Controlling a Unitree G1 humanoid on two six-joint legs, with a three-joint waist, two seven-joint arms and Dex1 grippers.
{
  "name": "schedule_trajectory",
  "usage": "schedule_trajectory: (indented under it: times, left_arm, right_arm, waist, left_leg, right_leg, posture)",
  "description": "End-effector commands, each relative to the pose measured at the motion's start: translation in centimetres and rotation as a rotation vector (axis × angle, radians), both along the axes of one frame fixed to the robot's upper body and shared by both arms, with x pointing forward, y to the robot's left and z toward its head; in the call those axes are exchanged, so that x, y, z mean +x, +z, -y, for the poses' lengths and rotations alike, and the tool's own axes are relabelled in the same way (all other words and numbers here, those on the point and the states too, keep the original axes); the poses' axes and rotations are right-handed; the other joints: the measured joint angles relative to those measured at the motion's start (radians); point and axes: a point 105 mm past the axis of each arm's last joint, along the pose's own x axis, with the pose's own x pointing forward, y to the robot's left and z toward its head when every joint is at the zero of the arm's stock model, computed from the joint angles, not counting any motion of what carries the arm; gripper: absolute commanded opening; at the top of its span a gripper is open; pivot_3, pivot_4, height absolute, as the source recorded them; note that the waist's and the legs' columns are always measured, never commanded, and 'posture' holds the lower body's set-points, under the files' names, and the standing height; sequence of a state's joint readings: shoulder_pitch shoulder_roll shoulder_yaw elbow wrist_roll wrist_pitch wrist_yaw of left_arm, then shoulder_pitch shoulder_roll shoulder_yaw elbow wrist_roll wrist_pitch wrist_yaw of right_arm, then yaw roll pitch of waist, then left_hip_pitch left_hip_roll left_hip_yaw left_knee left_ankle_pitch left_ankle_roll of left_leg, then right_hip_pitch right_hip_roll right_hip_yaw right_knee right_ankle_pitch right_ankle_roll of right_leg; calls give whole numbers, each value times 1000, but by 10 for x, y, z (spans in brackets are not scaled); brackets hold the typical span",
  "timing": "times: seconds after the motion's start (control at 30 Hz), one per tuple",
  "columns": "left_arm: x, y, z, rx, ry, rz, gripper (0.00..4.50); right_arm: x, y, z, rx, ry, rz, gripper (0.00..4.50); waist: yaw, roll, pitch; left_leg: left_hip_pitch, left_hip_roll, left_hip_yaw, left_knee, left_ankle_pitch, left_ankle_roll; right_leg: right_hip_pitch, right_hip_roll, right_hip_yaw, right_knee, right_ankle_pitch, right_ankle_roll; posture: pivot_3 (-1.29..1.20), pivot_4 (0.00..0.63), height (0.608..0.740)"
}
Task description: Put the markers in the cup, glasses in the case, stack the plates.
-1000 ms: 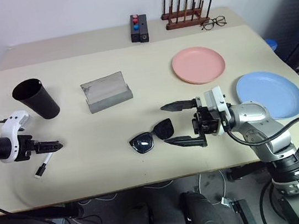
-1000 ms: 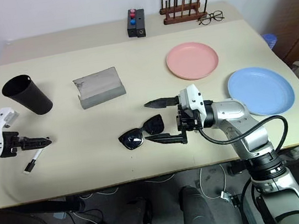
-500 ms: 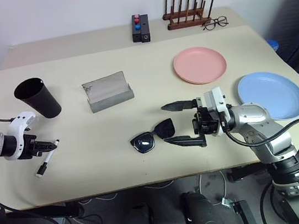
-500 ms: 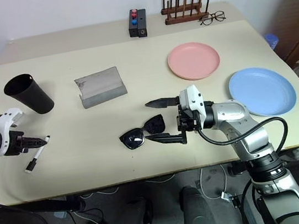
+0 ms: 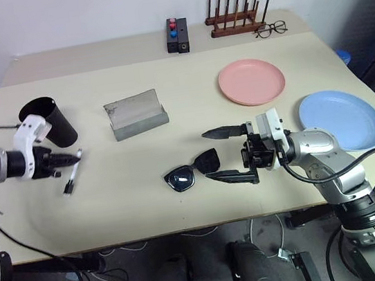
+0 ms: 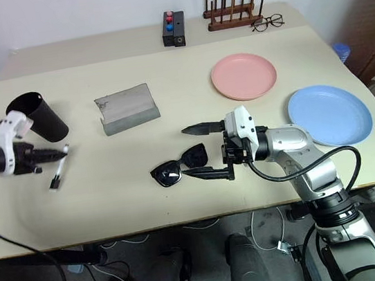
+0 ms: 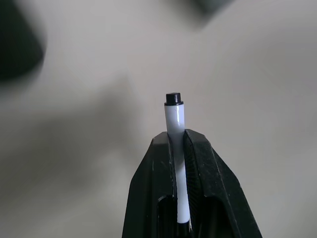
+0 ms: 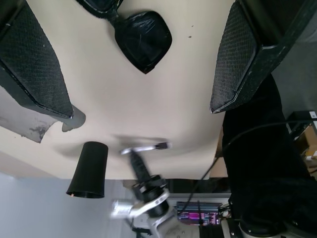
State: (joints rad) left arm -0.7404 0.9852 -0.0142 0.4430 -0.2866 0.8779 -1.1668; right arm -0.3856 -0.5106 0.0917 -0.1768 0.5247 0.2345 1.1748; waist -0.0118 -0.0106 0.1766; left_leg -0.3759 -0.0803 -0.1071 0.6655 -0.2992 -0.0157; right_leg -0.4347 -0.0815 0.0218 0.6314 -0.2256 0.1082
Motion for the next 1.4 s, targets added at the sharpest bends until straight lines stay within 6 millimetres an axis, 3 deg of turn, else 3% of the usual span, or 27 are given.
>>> schedule_trajectory:
  times: [0.03, 0.13, 0.33, 0.53, 0.7, 0.87, 1.03, 1.13, 1.4]
  left_arm:
    - [11, 45, 20, -72, -58, 209, 25]
    - [18, 65, 29, -110, -70, 318, 25]
    - [33, 110, 24, -156, -16, 593, 25]
    - [33, 156, 10, -204, 59, 867, 25]
    - [32, 169, -18, -139, 181, 989, 25]
    - [26, 168, -52, -98, 322, 1069, 25]
    - [21, 149, -75, -79, 420, 1115, 25]
    - [23, 134, -80, -40, 453, 1104, 25]
    - [28, 116, -87, -114, 516, 1097, 25]
  right_arm:
    - [5, 12, 1, 38, -25, 50, 4500]
    - [8, 15, 0, 60, -37, 54, 4500]
    - [18, 30, 3, 148, -88, 51, 4500]
    - [24, 36, 5, 185, -125, 60, 4500]
    - [33, 41, 7, 201, -172, 91, 4500]
    - [35, 41, 6, 194, -177, 102, 4500]
    - [36, 40, 6, 193, -176, 100, 4500]
    - [37, 41, 7, 193, -180, 98, 4500]
    - [37, 43, 9, 198, -191, 97, 4500]
  waist:
    - [-1, 0, 0]
    - [-2, 0, 0]
    - [-4, 0, 0]
    - [-2, 0, 0]
    - [-5, 0, 0]
    - [-4, -1, 0]
    - [-4, -1, 0]
    - [-2, -1, 0]
    - [-3, -2, -1]
  left_leg:
    - [0, 0, 0, 0, 0, 0]
    - [0, 0, 0, 0, 0, 0]
    - [0, 0, 0, 0, 3, -5]
    - [-1, 0, 0, 0, 3, -5]
    - [0, 0, 0, 0, 3, -6]
    - [-1, 0, 1, 0, 3, -6]
    - [-1, 0, 1, 0, 3, -6]
    - [-1, 0, 1, 0, 3, -5]
    - [-1, 0, 1, 0, 3, -4]
  right_leg:
    - [0, 0, 0, 0, 0, 0]
    - [-1, 0, 0, 0, 0, 0]
    - [-1, 1, 0, 0, 0, 0]
    - [-1, 0, 0, 0, 0, 0]
    - [-1, 0, 0, 0, 0, 0]
    - [-2, 0, 0, 0, 0, 0]
    - [-2, 0, 0, 1, 0, 0]
    - [-2, 0, 0, 1, 0, 0]
    - [-2, 0, 0, 1, 0, 0]
  posture:
    - [0, 150, 740]
    - [0, 150, 740]
    - [0, 150, 740]
    - [0, 150, 740]
    - [0, 150, 740]
    - [0, 150, 740]
    - [0, 150, 740]
    - [0, 150, 740]
    - [0, 150, 740]
